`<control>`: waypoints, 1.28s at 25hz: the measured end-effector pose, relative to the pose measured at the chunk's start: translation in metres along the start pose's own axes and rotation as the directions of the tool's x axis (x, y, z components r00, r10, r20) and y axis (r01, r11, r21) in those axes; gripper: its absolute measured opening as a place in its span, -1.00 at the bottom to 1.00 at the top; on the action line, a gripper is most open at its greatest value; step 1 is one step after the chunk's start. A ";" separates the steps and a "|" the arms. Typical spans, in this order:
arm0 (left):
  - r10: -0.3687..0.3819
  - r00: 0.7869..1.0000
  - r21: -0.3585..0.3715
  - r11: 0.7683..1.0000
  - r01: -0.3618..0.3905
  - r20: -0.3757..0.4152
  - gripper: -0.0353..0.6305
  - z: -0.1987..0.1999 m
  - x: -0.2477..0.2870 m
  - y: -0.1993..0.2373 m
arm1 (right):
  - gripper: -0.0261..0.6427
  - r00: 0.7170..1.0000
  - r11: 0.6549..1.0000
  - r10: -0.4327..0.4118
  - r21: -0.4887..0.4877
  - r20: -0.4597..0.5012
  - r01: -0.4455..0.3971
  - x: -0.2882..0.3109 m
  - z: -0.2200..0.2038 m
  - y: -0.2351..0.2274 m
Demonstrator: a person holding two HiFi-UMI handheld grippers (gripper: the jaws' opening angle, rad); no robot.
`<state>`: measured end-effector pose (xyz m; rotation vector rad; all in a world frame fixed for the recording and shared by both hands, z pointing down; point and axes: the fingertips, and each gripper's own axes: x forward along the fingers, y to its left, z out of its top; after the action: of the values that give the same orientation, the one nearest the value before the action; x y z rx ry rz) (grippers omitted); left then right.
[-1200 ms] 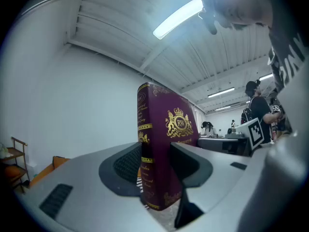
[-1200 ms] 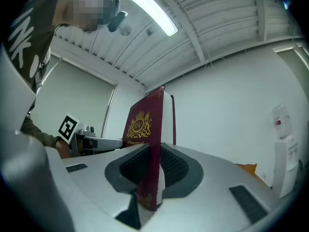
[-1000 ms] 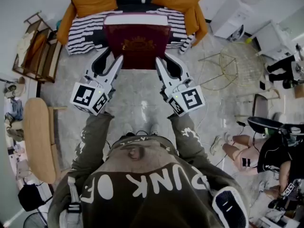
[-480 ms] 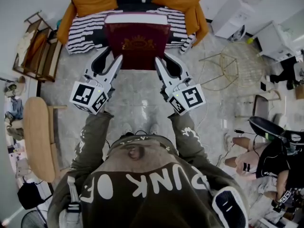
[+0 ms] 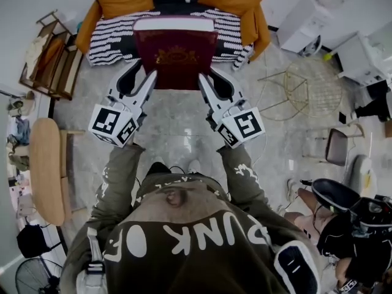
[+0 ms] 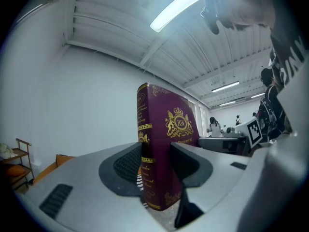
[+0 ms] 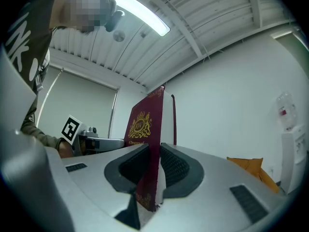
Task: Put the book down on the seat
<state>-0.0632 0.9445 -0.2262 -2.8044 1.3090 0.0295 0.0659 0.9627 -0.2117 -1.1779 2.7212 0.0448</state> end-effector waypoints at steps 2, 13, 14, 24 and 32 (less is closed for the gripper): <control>0.007 1.000 0.003 1.000 -0.007 -0.001 -0.38 0.003 -0.003 -0.013 | -0.67 1.000 1.000 0.010 0.002 0.000 -0.010 -0.012 0.004 0.000; 0.010 0.999 -0.006 1.000 -0.010 -0.038 -0.38 -0.018 0.055 0.000 | -0.67 1.000 0.999 0.002 0.044 -0.009 -0.002 0.006 -0.016 -0.057; 0.007 0.999 -0.008 1.000 -0.007 -0.038 -0.38 -0.021 0.063 0.008 | -0.67 1.000 0.999 -0.001 0.044 -0.011 0.002 0.014 -0.020 -0.064; -0.022 0.999 -0.048 0.999 0.020 -0.032 -0.38 -0.046 0.140 0.118 | -0.67 0.998 0.999 -0.038 0.032 -0.041 0.039 0.125 -0.052 -0.126; -0.042 0.999 -0.067 0.997 0.041 -0.021 -0.38 -0.059 0.178 0.199 | -0.67 0.997 0.998 -0.060 0.016 -0.054 0.061 0.207 -0.073 -0.152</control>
<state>-0.1019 0.6772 -0.1805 -2.8949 1.2773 0.0404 0.0266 0.7019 -0.1691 -1.2733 2.7240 -0.0189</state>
